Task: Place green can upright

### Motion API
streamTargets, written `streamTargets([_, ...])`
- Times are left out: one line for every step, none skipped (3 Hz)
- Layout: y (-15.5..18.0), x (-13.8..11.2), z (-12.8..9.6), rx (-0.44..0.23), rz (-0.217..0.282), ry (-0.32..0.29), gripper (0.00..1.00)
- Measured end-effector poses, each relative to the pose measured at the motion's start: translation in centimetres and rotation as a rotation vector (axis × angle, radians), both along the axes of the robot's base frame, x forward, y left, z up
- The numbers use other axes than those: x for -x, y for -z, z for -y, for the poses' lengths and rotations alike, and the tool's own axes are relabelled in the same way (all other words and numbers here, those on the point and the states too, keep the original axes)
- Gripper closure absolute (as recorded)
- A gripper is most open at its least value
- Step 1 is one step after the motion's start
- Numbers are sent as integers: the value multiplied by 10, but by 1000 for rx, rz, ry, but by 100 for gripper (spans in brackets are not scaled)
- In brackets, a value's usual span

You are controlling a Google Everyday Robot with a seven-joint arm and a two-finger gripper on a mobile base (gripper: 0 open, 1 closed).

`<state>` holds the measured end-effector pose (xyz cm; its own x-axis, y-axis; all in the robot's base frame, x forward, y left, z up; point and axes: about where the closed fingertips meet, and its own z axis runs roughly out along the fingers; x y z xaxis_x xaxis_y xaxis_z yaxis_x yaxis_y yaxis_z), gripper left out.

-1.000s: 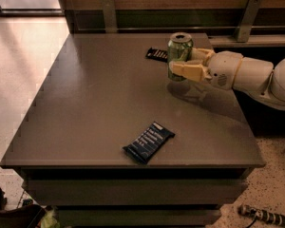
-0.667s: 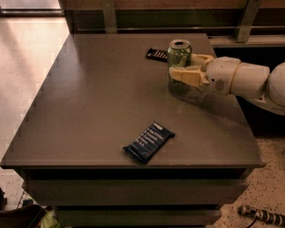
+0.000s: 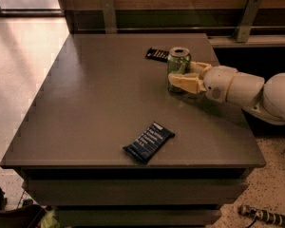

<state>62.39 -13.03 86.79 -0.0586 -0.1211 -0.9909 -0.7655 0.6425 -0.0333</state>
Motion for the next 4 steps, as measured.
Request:
streamTargets([14, -1, 0, -18, -11, 18, 100])
streamTargets([14, -1, 0, -19, -12, 20, 78])
streamTargets([14, -1, 0, -19, -12, 20, 54])
streamTargets([14, -1, -1, -19, -12, 18, 31])
